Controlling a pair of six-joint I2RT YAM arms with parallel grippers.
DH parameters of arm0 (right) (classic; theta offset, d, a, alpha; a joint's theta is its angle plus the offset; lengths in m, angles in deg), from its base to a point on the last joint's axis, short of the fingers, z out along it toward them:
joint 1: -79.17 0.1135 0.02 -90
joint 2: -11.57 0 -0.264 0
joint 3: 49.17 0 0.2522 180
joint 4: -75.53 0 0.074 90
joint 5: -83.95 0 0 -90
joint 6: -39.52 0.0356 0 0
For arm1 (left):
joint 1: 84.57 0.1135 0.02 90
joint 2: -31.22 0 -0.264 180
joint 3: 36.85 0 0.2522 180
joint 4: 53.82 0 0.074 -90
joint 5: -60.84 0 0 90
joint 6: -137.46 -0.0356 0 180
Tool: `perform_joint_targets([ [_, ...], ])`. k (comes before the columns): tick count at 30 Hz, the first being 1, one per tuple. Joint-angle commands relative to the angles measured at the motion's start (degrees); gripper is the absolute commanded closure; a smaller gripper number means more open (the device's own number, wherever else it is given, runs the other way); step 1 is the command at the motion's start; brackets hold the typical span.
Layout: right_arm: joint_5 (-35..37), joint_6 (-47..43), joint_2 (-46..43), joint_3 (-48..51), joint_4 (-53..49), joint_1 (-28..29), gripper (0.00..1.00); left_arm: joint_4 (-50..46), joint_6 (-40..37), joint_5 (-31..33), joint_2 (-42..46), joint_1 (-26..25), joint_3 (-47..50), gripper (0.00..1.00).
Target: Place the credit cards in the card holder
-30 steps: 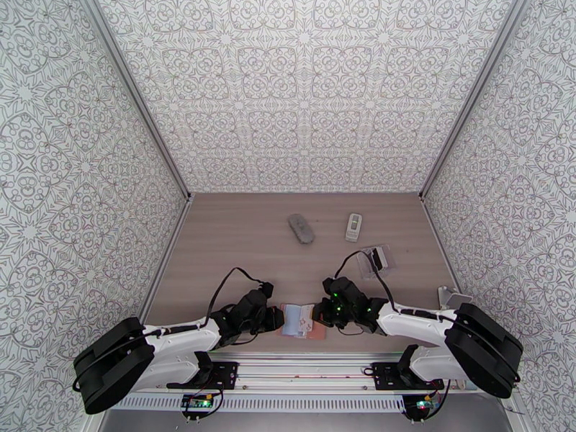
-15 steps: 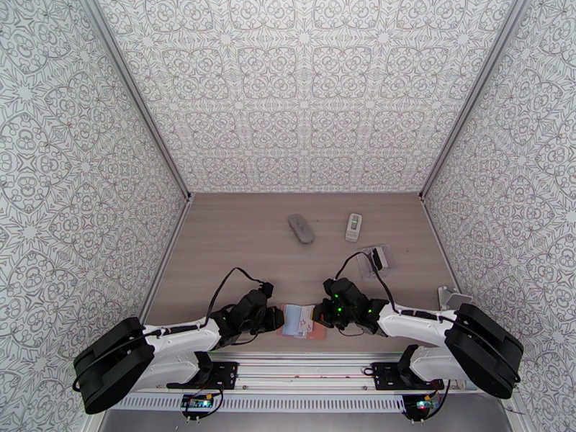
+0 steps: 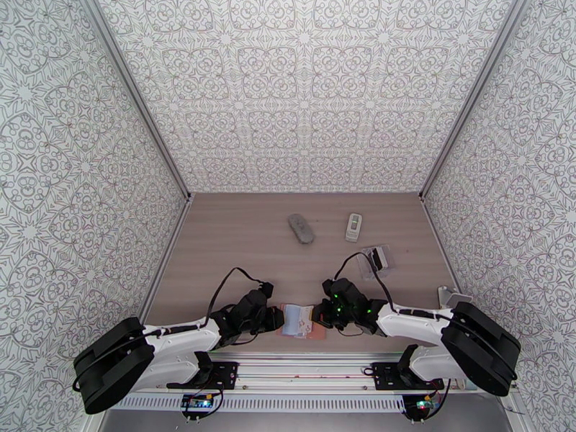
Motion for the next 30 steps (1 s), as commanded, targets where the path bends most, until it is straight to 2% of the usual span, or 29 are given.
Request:
perform_joint_targets([
  [1, -0.47, 0.27, 1.02, 1.22, -0.88, -0.13, 1.00, -4.47, 0.37, 1.33, -0.29, -0.76, 0.50, 0.87],
  [16, 0.06, 0.31, 1.06, 0.97, -2.58, -0.14, 1.00, -5.33, 0.37, 1.40, 0.36, -1.09, 0.33, 0.87],
  [23, 0.27, -0.04, 1.82, 0.94, -2.51, -0.14, 1.00, -12.86, -2.00, 3.48, 4.58, -1.20, -2.40, 0.75],
  [30, 0.06, -0.64, 2.20, 0.50, -2.93, -0.13, 1.00, -14.04, -3.40, 2.87, 7.51, -1.11, -3.25, 0.76],
])
